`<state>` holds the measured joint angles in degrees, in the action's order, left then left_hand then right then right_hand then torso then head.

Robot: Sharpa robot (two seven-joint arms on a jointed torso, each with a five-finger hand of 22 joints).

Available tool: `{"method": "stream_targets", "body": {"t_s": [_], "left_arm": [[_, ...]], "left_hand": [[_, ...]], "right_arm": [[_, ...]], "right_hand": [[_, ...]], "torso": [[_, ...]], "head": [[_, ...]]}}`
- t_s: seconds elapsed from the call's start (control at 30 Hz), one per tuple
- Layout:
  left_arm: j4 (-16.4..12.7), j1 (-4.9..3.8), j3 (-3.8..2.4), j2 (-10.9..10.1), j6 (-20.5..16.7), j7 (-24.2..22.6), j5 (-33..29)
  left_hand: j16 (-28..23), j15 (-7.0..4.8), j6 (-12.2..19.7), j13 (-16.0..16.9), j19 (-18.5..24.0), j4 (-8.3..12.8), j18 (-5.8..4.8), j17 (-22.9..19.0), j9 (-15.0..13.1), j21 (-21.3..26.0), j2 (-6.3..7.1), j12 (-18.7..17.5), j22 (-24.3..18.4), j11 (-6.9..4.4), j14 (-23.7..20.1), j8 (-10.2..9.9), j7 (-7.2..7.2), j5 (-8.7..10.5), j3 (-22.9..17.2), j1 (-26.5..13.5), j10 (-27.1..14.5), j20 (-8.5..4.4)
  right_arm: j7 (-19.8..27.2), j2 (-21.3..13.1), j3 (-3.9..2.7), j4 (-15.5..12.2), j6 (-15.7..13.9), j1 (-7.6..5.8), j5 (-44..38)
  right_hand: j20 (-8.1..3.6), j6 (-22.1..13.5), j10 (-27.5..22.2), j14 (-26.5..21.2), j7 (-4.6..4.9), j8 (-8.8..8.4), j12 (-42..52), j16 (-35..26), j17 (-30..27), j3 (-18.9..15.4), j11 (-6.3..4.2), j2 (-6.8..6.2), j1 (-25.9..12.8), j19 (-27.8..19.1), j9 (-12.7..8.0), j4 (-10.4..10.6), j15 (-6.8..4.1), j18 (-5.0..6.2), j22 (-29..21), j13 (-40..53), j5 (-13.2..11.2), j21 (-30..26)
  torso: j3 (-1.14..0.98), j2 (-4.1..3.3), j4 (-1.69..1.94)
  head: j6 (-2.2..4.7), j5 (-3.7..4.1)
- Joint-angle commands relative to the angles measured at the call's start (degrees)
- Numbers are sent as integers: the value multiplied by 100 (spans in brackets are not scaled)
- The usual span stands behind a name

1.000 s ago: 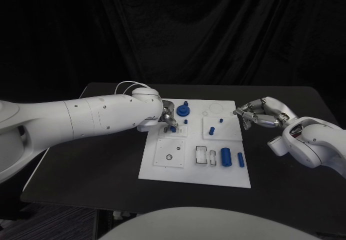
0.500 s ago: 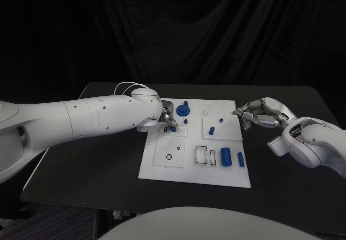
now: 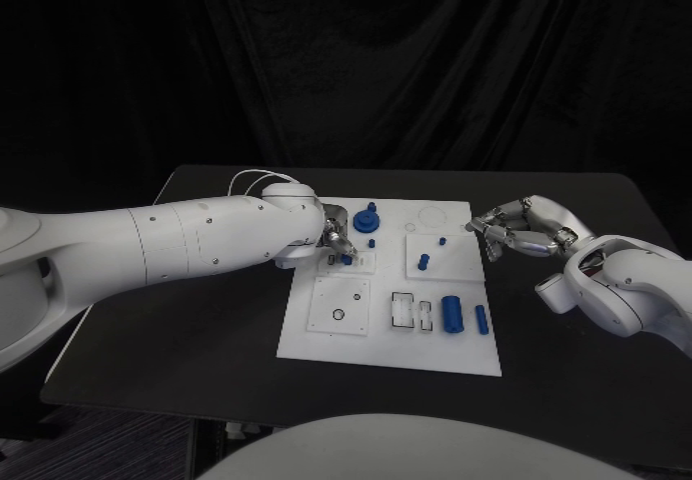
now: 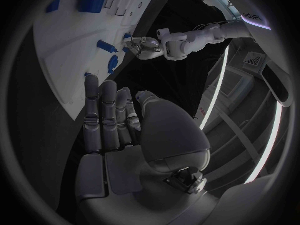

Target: Assemble the parts on the task board

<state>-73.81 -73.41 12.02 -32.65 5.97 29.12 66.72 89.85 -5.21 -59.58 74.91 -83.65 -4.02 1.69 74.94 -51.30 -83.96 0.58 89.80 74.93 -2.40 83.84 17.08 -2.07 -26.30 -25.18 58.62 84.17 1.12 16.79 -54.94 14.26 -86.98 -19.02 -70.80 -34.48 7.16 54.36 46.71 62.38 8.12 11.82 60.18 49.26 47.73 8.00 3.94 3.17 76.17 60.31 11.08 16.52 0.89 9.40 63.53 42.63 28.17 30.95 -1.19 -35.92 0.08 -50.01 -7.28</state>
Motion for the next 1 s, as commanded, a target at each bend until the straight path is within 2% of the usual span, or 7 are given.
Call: {"method": "stream_targets", "body": {"t_s": [0.03,0.17,0.23,0.3,0.43,0.73,1.0], "left_arm": [[-41,42,7,3,-16,-122,12],[-43,54,7,-2,-8,-127,12],[-41,58,7,-3,3,-126,12],[-40,62,7,-2,14,-121,12],[-27,72,7,4,53,-91,12],[17,92,7,0,210,26,12],[36,102,7,-10,212,123,13]], "left_hand": [[15,-13,5,1509,28,0,111,1506,8,25,-28,20,389,0,616,-27,52,39,-33,-20,583,-4],[15,-8,5,1509,38,-1,114,1506,0,37,-27,20,375,6,616,-38,46,97,-41,-48,583,1],[15,3,-14,1509,38,-47,114,1506,-20,49,-37,20,376,14,616,-67,40,498,0,-164,583,14],[15,19,-41,1509,41,-236,116,1506,-22,63,-56,20,371,32,616,-116,23,1130,201,-384,583,28],[15,42,-52,1509,40,-530,118,1506,46,79,-46,20,370,61,616,-241,-11,1612,558,-635,583,49],[15,69,-121,1509,68,-1171,136,1506,177,151,-43,20,324,94,616,-468,-43,2220,1467,-976,583,77],[15,73,-145,1509,69,-1256,139,1506,187,164,-79,20,323,98,616,-502,-47,2291,1683,-1048,583,82]], "right_arm": [[-99,-5,-4,2,53,17,-19],[-106,-3,-4,4,62,17,-19],[-111,1,-4,6,71,18,-19],[-119,4,-4,7,84,18,-19],[-142,7,-4,10,125,19,-19],[-174,3,-4,12,175,21,-19],[-187,4,-4,12,201,22,-19]], "right_hand": [[6,-15,-9,-45,-19,26,3,-33,-9,-16,19,32,33,17,7,7,8,99,-7,-8,14,-20],[6,-15,-9,-45,-19,26,3,-33,-9,-16,19,32,33,17,7,7,8,99,-7,-8,14,-20],[6,-15,-9,-45,-19,26,3,-33,-9,-16,19,32,33,17,7,7,8,99,-7,-8,14,-20],[6,-20,-11,-49,-19,27,4,-33,-15,-18,18,32,34,17,6,4,8,99,-9,-12,14,-25],[6,-20,-11,-49,-19,27,4,-33,-15,-18,18,32,34,17,6,4,8,99,-9,-12,14,-25],[6,-19,-10,-49,-20,29,6,-32,-17,-19,18,33,34,17,6,4,8,100,-9,-14,14,-28],[6,-17,-10,-50,-20,31,7,-31,-19,-20,18,35,32,17,7,5,8,100,-10,-16,15,-30]], "torso": [[-5,0,-1],[-6,-2,-3],[-7,-3,-5],[-7,-3,-5],[-6,-1,-2],[-7,2,-5],[-5,1,-5]], "head": [[1,5],[1,3],[1,3],[1,2],[1,-2],[1,-5],[1,3]]}}
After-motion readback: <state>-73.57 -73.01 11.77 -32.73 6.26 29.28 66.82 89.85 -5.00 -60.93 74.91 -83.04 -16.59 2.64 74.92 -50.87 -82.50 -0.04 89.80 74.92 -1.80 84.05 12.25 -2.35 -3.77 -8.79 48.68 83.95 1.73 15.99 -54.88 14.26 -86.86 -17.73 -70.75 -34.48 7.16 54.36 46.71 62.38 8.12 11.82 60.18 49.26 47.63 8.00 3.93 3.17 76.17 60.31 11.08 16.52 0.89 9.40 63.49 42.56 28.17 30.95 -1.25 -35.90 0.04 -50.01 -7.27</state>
